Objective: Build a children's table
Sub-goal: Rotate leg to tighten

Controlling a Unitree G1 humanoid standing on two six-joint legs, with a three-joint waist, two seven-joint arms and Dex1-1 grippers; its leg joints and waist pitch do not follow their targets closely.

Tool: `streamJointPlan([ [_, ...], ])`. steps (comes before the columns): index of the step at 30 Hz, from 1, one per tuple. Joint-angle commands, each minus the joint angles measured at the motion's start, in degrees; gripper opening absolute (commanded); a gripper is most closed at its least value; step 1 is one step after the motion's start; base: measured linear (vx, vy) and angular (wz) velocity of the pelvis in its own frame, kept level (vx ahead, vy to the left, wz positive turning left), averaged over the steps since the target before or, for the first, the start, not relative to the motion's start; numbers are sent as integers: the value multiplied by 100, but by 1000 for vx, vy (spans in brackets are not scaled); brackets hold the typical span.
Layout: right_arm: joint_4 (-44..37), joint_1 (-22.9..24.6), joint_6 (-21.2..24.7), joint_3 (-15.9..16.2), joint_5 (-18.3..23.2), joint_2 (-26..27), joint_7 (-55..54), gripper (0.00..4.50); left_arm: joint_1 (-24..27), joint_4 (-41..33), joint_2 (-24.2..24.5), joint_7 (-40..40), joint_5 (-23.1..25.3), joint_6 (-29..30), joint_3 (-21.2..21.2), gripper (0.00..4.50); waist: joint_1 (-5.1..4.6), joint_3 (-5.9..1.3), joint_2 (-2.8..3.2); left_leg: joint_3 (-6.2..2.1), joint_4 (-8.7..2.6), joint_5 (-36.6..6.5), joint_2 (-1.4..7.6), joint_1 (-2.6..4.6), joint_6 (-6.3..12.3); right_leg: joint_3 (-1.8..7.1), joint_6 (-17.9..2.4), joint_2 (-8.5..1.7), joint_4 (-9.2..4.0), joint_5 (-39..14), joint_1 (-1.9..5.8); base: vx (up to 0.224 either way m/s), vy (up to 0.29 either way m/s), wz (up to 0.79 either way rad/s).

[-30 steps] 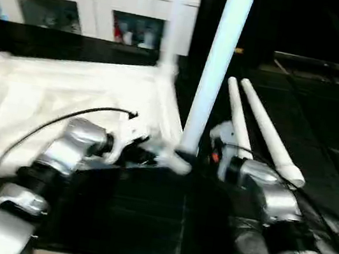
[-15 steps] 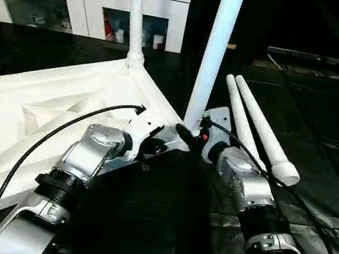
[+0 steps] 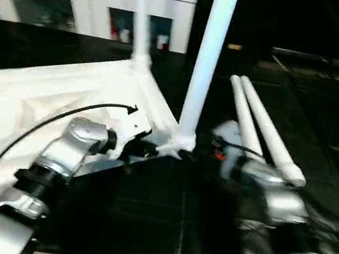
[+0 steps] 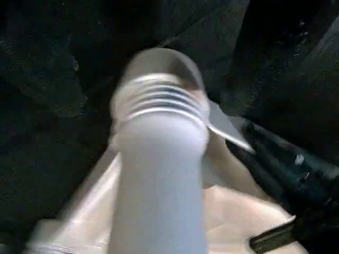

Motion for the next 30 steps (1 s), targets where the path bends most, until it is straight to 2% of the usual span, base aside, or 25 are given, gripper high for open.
streamJointPlan([
  [1,-180,-66,-137,173,55,-196,603,440,-151,-107,119,-581,-72,-460,-179,0,26,-448,64,-106,-348,-857,310,120,323,385,-1106,-595,-417,-460,336,0,0,0],
  [2,-265,-90,-93,280,124,-365,1040,440,-127,-119,245,-951,-93,-574,-278,0,58,-447,91,-110,-348,-943,311,123,321,374,-1100,-581,-434,-534,336,0,0,0],
  [3,-287,-99,-74,313,142,-406,1161,440,-118,-132,284,-1061,-102,-600,-309,0,84,-449,84,-115,-354,-926,329,120,328,382,-1101,-584,-413,-501,337,0,0,0],
  [4,-303,-125,-51,367,169,-453,1360,440,-120,-97,341,-1238,-121,-695,-364,0,115,-448,138,-123,-352,-974,339,134,311,379,-1126,-592,-414,-526,313,0,0,0],
  [10,-148,-260,-326,609,110,-453,1817,440,-169,-41,431,-1582,-86,-964,-538,0,125,-450,106,-129,-372,-1146,342,135,184,375,-1192,-602,-422,-620,326,0,0,0],
  [11,-120,-278,-360,642,99,-437,1874,440,-185,-28,428,-1606,-83,-996,-555,0,119,-447,87,-124,-370,-1132,334,129,190,375,-1195,-597,-423,-623,330,0,0,0],
  [13,-56,-328,-391,733,86,-394,2033,440,-234,35,414,-1678,-60,-1094,-589,0,128,-451,98,-125,-362,-1117,330,124,205,373,-1181,-606,-429,-698,330,0,0,0],
  [14,-26,-346,-385,757,77,-370,2053,440,-250,68,408,-1692,-36,-1136,-598,0,127,-456,79,-123,-361,-1082,327,127,217,370,-1167,-596,-428,-687,333,0,0,0],
  [16,40,-378,-391,812,58,-349,2120,440,-279,126,392,-1718,-13,-1195,-595,0,127,-455,95,-128,-362,-1058,330,121,227,366,-1176,-596,-422,-683,327,0,0,0],
  [17,82,-390,-434,848,39,-347,2169,425,-297,149,376,-1713,-10,-1213,-589,0,137,-461,119,-130,-358,-1071,335,130,214,366,-1190,-598,-419,-684,319,0,0,0],
  [19,102,-387,-439,860,40,-340,2185,412,-307,155,364,-1698,-8,-1217,-590,0,146,-456,96,-133,-366,-1091,345,131,202,370,-1193,-604,-416,-668,323,0,0,0],
  [24,247,-418,-468,837,51,-267,2152,381,-305,162,347,-1677,-1,-1249,-600,0,152,-464,89,-130,-358,-1031,337,119,210,369,-1195,-606,-406,-637,329,0,0,0],
  [26,274,-428,-454,832,67,-249,2155,352,-305,180,343,-1676,-1,-1268,-600,0,153,-458,96,-130,-362,-1047,339,118,213,367,-1189,-602,-413,-671,324,0,0,0],
  [29,366,-467,-374,818,142,-175,2170,344,-308,246,333,-1670,8,-1319,-605,0,154,-458,89,-127,-362,-1057,339,125,209,368,-1171,-604,-421,-734,322,0,0,0],
  [30,394,-476,-389,832,147,-150,2173,321,-315,272,330,-1669,12,-1331,-605,0,154,-458,89,-126,-361,-1053,336,120,209,371,-1165,-604,-419,-736,323,0,0,0],
])
